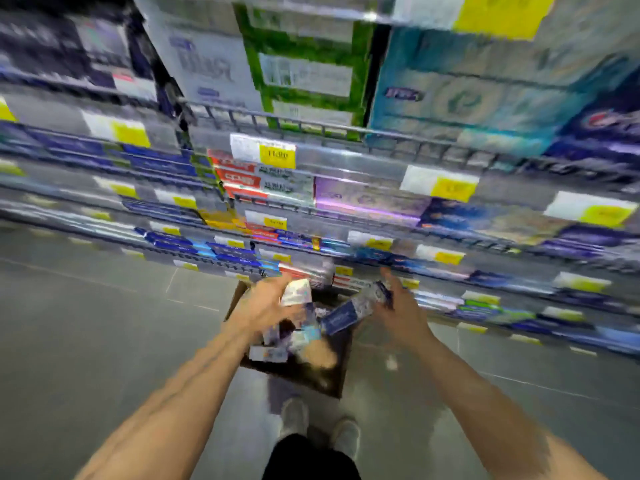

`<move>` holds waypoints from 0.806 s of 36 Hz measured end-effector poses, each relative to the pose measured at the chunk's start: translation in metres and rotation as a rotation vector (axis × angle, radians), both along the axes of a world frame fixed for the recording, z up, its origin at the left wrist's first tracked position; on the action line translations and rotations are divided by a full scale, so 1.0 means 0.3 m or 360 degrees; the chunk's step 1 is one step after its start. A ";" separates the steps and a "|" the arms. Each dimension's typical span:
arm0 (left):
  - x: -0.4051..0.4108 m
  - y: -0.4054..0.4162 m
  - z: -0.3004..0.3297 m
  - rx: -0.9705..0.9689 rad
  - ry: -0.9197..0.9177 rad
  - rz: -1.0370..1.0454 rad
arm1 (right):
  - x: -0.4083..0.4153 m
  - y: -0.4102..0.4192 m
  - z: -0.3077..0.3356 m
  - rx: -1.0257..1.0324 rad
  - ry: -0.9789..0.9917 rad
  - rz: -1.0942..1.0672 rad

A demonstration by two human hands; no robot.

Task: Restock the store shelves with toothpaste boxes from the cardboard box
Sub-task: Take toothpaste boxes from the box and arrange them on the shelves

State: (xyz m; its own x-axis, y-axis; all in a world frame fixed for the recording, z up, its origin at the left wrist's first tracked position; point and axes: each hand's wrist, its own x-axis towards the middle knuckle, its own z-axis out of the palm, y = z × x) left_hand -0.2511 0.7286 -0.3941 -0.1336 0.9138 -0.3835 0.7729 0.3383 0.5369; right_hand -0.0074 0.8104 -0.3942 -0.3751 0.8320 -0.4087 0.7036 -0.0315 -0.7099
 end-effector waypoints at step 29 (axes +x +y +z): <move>-0.455 -0.275 1.141 0.0557 0.0171 0.0014 | -0.197 -0.269 1.128 0.0506 0.0560 -0.0268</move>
